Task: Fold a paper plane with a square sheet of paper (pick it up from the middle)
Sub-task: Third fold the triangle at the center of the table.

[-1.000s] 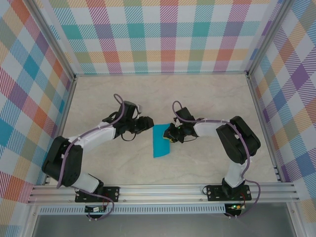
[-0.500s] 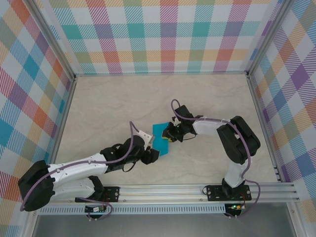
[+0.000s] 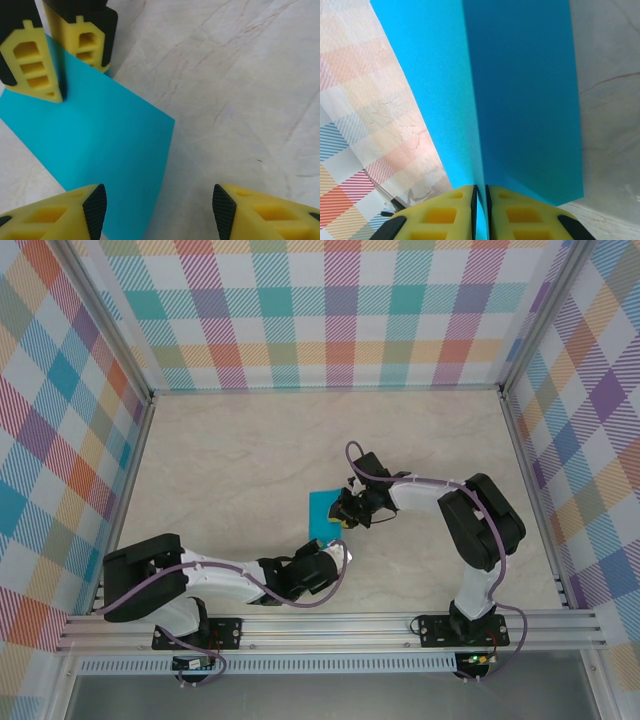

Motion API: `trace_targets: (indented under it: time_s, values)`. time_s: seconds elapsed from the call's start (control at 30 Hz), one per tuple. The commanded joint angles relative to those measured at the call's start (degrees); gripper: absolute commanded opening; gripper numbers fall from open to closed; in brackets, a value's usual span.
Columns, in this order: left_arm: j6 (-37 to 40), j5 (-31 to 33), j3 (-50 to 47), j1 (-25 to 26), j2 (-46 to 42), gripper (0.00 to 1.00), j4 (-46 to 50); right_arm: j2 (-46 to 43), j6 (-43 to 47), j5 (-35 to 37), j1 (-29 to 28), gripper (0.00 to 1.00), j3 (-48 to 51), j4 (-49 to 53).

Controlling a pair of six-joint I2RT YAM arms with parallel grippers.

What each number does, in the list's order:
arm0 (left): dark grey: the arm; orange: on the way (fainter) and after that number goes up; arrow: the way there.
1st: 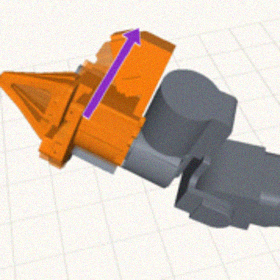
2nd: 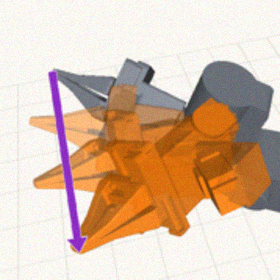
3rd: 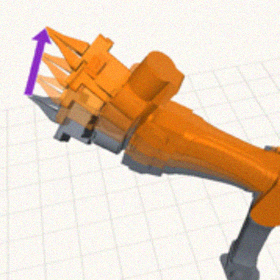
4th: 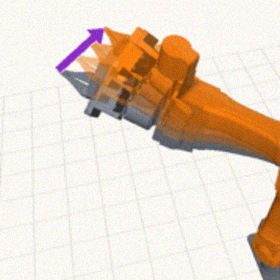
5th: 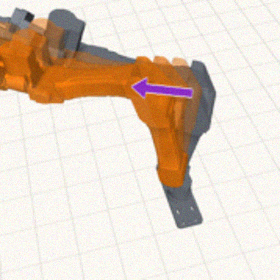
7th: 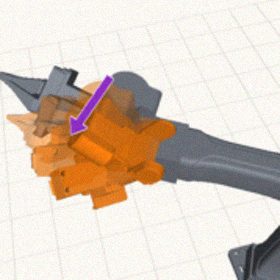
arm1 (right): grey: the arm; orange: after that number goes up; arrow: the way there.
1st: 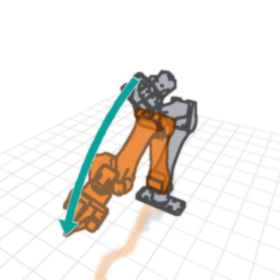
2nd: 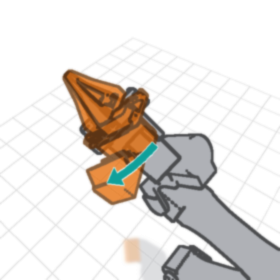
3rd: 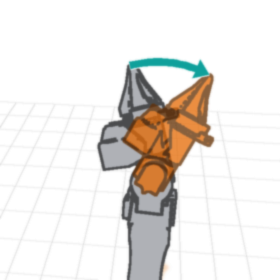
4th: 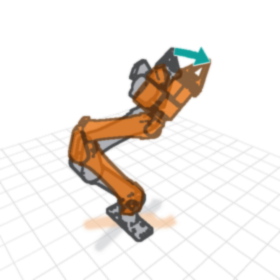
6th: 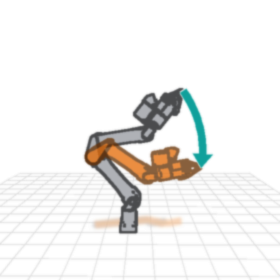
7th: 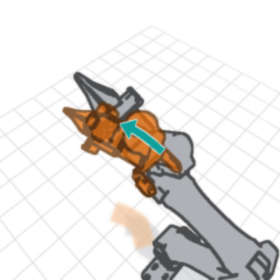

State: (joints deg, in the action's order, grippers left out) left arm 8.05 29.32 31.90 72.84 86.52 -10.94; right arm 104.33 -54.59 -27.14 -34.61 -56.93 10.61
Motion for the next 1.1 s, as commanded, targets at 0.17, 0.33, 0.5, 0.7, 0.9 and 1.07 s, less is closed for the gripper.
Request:
trace_targets:
  time_s: [0.17, 0.33, 0.5, 0.7, 0.9, 1.07]
  values:
    - [3.68, 2.76, 5.31, 0.40, 4.67, 0.48, -4.32, 0.90, 1.30, -0.64, 0.24, 0.15, -1.02, 1.75]
    - [2.39, 3.60, 4.71, 0.44, 4.24, 0.43, -3.69, 0.82, 1.44, -0.46, 0.16, 0.16, -0.99, 1.96]
    - [0.81, 4.95, 3.64, 0.44, 2.43, 0.38, -1.94, 0.74, 1.50, -0.06, 0.14, 0.16, -1.08, 2.25]
    - [-0.65, 4.48, 1.98, 0.39, -0.23, 0.19, -1.80, 0.85, 1.59, 0.31, 0.20, 0.16, -1.09, 2.65]
    - [-1.41, 3.54, 2.09, 0.09, -0.72, 0.02, -1.21, 0.67, 1.85, 0.40, 0.17, 0.18, -1.26, 3.24]
    - [-5.46, -1.08, 2.19, -2.48, -2.86, 0.00, 0.75, -0.76, 2.51, 1.74, 0.25, 0.23, -1.34, 4.68]
